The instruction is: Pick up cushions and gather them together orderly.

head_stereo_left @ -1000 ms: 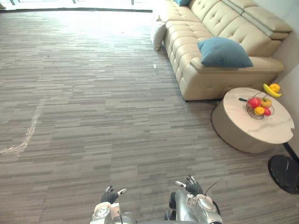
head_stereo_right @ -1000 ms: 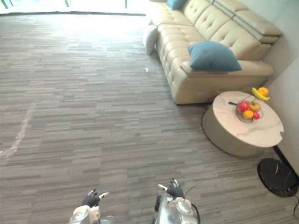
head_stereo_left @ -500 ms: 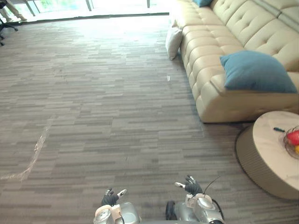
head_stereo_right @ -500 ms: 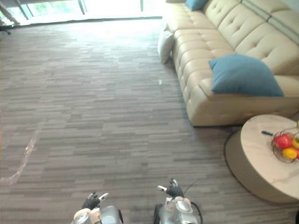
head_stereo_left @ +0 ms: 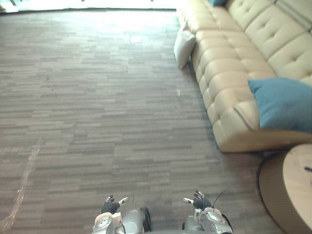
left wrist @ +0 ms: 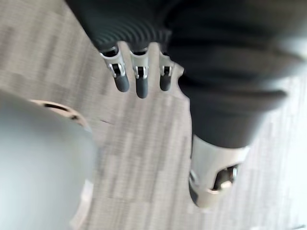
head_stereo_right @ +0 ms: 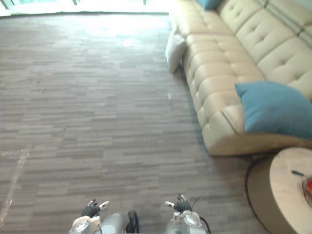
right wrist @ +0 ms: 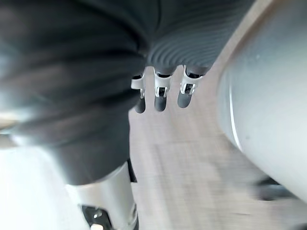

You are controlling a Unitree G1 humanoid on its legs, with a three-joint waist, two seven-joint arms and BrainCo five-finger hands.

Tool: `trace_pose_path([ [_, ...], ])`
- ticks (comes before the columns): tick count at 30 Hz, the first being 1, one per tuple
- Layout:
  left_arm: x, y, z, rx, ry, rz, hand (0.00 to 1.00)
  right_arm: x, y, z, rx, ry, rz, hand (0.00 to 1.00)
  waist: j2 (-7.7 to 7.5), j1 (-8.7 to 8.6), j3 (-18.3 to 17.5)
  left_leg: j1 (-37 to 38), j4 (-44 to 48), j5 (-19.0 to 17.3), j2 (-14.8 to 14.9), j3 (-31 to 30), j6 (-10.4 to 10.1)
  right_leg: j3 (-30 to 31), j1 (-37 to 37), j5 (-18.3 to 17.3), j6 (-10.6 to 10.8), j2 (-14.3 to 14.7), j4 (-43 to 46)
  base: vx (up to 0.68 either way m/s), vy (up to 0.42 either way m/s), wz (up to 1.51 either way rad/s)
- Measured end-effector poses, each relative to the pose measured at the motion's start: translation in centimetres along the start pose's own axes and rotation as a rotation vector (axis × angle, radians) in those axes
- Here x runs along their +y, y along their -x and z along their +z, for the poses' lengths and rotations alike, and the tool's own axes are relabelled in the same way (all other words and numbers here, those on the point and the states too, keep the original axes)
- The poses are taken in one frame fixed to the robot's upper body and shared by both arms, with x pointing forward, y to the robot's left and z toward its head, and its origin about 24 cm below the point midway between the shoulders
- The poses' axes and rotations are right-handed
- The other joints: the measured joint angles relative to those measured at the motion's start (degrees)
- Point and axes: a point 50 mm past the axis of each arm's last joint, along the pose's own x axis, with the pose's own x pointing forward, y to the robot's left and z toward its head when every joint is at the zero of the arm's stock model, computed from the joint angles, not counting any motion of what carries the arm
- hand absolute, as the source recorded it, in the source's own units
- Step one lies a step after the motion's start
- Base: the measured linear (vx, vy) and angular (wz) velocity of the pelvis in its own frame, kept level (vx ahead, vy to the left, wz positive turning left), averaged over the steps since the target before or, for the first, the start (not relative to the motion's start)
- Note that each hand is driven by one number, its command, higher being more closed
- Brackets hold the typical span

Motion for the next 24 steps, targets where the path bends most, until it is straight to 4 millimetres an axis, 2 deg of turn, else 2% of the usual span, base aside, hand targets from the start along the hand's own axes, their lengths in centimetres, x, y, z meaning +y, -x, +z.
trace_pose_path([
  [1,-0.1,0.0,-0.1,0.007,0.0,-0.001,0.0,0.0,0.0,0.4,-0.015,0.0,0.001,0.0,-0.03,-0.87,0.03,2.53,-1.79,-0.05,0.08,-0.9,0.08,-3.46,-2.41,-1.18,-0.56,0.0,-4.73,0.7,0.015,0.54],
  [2,-0.2,0.0,-0.1,0.01,-0.005,-0.003,0.0,-0.1,-0.2,0.9,-0.036,0.003,0.001,0.0,0.15,-1.94,0.14,4.93,-3.5,-0.21,0.57,-2.11,0.35,-6.63,-4.46,-0.79,-0.9,1.17,-14.3,0.61,-0.023,0.58],
  [3,-0.3,-0.1,0.1,0.009,-0.01,-0.008,0.0,-0.2,-0.2,1.0,-0.04,-0.002,-0.001,0.0,0.22,-2.25,0.2,6.44,-4.53,-0.21,0.82,-2.43,0.35,-7.75,-4.86,1.44,-0.49,2.37,-24.3,0.64,-0.083,0.65],
  [4,-0.4,-0.1,0.2,0.004,-0.019,-0.012,0.0,-0.2,-0.1,0.9,-0.039,-0.014,-0.007,0.0,-0.36,-2.43,0.07,7.56,-5.54,-0.19,0.16,-3.18,0.37,-8.09,-4.8,4.99,0.67,3.6,-36.16,0.67,-0.136,0.67],
  [5,-0.2,-0.1,0.3,0.0,-0.041,-0.017,0.0,-0.1,-0.1,0.6,-0.027,-0.017,-0.006,0.0,-1.74,-2.45,0.52,10.69,-6.3,-0.26,-1.35,-5.89,0.28,-6.82,-5.31,7.72,0.62,3.76,-42.55,0.7,-0.164,0.62],
  [6,-0.2,-0.1,0.2,0.005,-0.036,-0.013,0.0,-0.3,-0.2,0.6,-0.021,-0.014,-0.011,0.0,-2.04,-2.54,0.55,13.12,-6.02,-0.32,-1.82,-7.52,0.2,-3.46,-5.28,12.46,-4.16,4.67,-41.69,0.74,-0.196,0.47],
  [7,-0.4,-0.1,0.0,0.01,-0.02,-0.014,0.0,-0.5,-0.1,0.6,-0.019,-0.011,-0.014,0.0,-1.47,-2.87,0.02,13.73,-4.28,-0.31,-1.06,-8.65,0.18,-2.66,-5.42,13.98,-5.59,5.12,-38.49,0.87,-0.254,0.33],
  [8,-1.2,0.2,-0.6,0.023,0.011,-0.025,0.0,-1.5,-0.1,0.9,-0.027,0.0,-0.038,0.0,1.51,-2.88,-0.54,10.91,5.55,-0.21,1.5,-9.25,0.02,-3.71,-4.93,12.29,-7.98,5.74,-34.21,0.72,-0.209,0.22],
  [9,-1.4,0.2,-0.8,0.032,0.022,-0.028,0.0,-1.9,-0.1,1.0,-0.033,0.004,-0.049,0.0,3.07,-2.89,-0.76,8.59,11.66,0.59,3.1,-9.68,-1.31,-4.51,-4.0,10.59,-8.09,6.37,-33.71,0.7,-0.184,0.18],
  [10,-2.2,0.4,-1.1,0.04,0.047,-0.039,0.0,-2.4,-0.1,1.4,-0.044,0.006,-0.06,0.0,4.89,-3.0,-0.71,3.81,22.93,4.61,5.17,-10.44,-6.84,-5.02,-2.22,7.82,-8.36,8.06,-33.5,0.72,-0.124,-0.05],
  [11,-2.0,0.5,-1.3,0.044,0.08,-0.022,0.0,-2.4,-0.2,1.7,-0.049,0.014,-0.059,0.0,6.32,-2.32,0.23,-3.22,38.91,15.71,9.24,-9.74,-11.03,-4.67,1.92,5.03,-9.42,10.5,-34.59,0.86,-0.14,-0.17],
  [12,-1.8,0.5,-1.4,0.044,0.091,-0.019,0.0,-2.2,-0.2,1.5,-0.042,0.011,-0.055,0.0,6.64,-1.93,0.73,-6.64,46.72,14.49,12.08,-8.19,-10.33,-4.33,5.02,3.68,-9.73,12.0,-35.53,0.72,-0.1,-0.33],
  [13,-1.6,0.4,-0.8,0.025,0.092,-0.016,0.0,-1.7,-0.2,1.3,-0.032,0.001,-0.047,0.0,6.55,-1.57,1.05,-9.56,52.02,11.63,14.24,-6.08,-9.17,-3.95,8.38,2.39,-10.08,12.78,-36.58,0.55,-0.072,-0.3],
  [14,-1.1,0.3,-0.2,0.0,0.083,-0.006,0.0,-0.8,-0.2,0.9,-0.017,-0.021,-0.032,0.0,5.05,-1.32,1.68,-13.1,54.64,8.38,15.42,-4.2,-8.17,-3.36,13.02,1.05,-10.02,12.96,-38.65,0.66,-0.093,-0.29],
  [15,-0.2,0.2,0.3,-0.022,0.069,0.012,0.0,0.1,-0.2,0.5,0.0,-0.031,-0.014,0.0,2.95,-0.88,1.64,-17.67,51.76,5.24,15.72,-0.87,-7.63,-2.1,17.99,0.73,-9.95,12.8,-43.18,0.75,-0.104,-0.28],
  [16,0.0,0.1,0.5,-0.03,0.066,0.016,0.0,0.5,-0.3,0.3,0.015,-0.023,-0.003,0.0,2.44,-0.67,1.33,-19.9,48.78,4.02,15.57,0.77,-7.17,-1.32,20.08,0.89,-9.7,12.73,-45.5,0.76,-0.068,-0.42],
  [17,0.0,0.1,1.0,-0.052,0.069,0.014,0.0,0.7,-0.4,0.2,0.026,-0.017,0.004,0.0,1.7,-0.15,1.43,-23.15,41.88,2.51,14.79,2.55,-6.24,0.21,23.45,1.18,-9.23,12.56,-48.75,0.64,-0.017,-0.65],
  [18,-0.2,0.1,1.3,-0.071,0.071,0.01,0.0,1.0,-0.4,0.1,0.036,-0.025,0.008,0.0,1.57,0.81,1.52,-25.54,28.18,2.73,12.2,2.21,-6.72,2.05,26.48,1.27,-8.27,11.9,-52.03,0.67,0.066,-0.76],
  [19,-0.4,0.1,1.4,-0.076,0.074,0.007,0.0,0.9,-0.5,0.3,0.034,-0.027,0.005,0.0,1.73,1.38,1.45,-26.21,18.49,4.6,10.52,1.1,-7.48,3.26,28.11,1.04,-7.63,11.46,-53.62,0.5,0.104,-0.84],
  [20,-0.5,0.2,1.2,-0.07,0.077,0.003,0.0,0.6,-0.5,0.3,0.034,-0.02,0.0,0.0,2.56,2.06,0.95,-27.05,6.42,8.24,9.36,-1.96,-9.18,5.14,30.01,0.51,-6.62,11.44,-56.07,0.73,0.263,-0.91],
  [21,-0.9,0.2,1.1,-0.065,0.085,-0.005,0.0,0.2,-0.5,0.1,0.042,0.001,-0.004,0.0,3.69,2.58,0.49,-29.54,3.73,13.3,9.72,-5.21,-11.19,6.97,32.32,-0.93,-4.99,11.66,-58.25,0.6,0.283,-0.85],
  [22,-0.7,0.2,1.1,-0.064,0.092,-0.002,0.0,0.2,-0.4,-0.1,0.05,0.006,-0.002,0.0,3.33,2.63,0.33,-29.76,5.81,16.21,9.26,-5.26,-10.03,7.79,33.38,-2.26,-4.68,10.84,-58.24,0.75,0.4,-0.67],
  [23,-0.4,0.1,1.3,-0.073,0.094,0.004,0.0,0.7,-0.4,-0.5,0.066,-0.002,0.007,0.0,1.81,2.6,-0.44,-29.97,8.84,16.88,7.11,-5.38,-7.45,8.5,33.85,-4.91,-4.12,8.32,-56.17,0.71,0.312,-0.35],
  [24,0.0,0.0,1.5,-0.075,0.087,0.013,0.0,0.7,-0.2,-1.0,0.078,-0.006,0.007,0.0,0.04,1.73,-0.96,-30.53,12.76,12.9,5.83,-4.4,-4.2,8.82,32.2,-6.19,-3.33,6.13,-50.5,0.72,0.301,-0.32],
])
